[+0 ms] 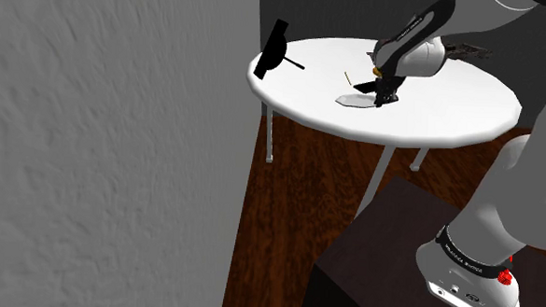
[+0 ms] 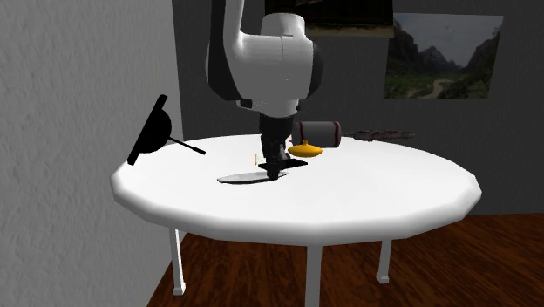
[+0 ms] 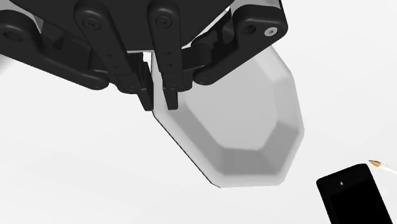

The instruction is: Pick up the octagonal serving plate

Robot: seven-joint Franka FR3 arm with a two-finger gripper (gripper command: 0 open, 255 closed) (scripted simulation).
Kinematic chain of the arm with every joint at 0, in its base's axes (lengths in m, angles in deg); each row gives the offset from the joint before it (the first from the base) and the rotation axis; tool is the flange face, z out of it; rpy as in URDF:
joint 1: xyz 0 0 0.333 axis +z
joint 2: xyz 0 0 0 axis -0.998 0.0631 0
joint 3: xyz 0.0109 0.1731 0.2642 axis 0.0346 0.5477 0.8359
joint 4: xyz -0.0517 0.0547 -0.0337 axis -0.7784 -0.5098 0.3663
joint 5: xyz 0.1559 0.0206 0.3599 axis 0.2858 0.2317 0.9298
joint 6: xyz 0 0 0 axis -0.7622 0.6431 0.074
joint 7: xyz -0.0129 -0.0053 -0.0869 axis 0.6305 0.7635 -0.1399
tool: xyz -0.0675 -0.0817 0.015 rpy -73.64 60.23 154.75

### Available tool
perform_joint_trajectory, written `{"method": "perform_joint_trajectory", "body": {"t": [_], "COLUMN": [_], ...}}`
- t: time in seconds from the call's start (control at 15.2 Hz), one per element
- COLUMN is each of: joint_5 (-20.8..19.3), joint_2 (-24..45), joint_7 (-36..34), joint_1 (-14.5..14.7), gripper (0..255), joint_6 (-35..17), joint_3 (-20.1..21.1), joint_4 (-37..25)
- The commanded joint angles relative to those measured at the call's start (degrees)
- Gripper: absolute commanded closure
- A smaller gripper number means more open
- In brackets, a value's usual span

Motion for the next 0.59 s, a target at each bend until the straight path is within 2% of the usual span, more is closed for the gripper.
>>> {"method": "perform_joint_trajectory", "body": {"t": [0.0, 0.4, 0.53], "joint_5": [-3.4, -10.9, -11.1], "joint_2": [-1.8, -6.7, -6.8], "joint_7": [-2.5, -7.9, -8.0], "joint_1": [0.8, 1.1, 1.0], "gripper": [255, 255, 255], "joint_6": [1.5, 6.1, 6.3], "joint_3": [-0.9, -1.4, -1.3], "joint_4": [-0.3, -1.9, -1.9]}}
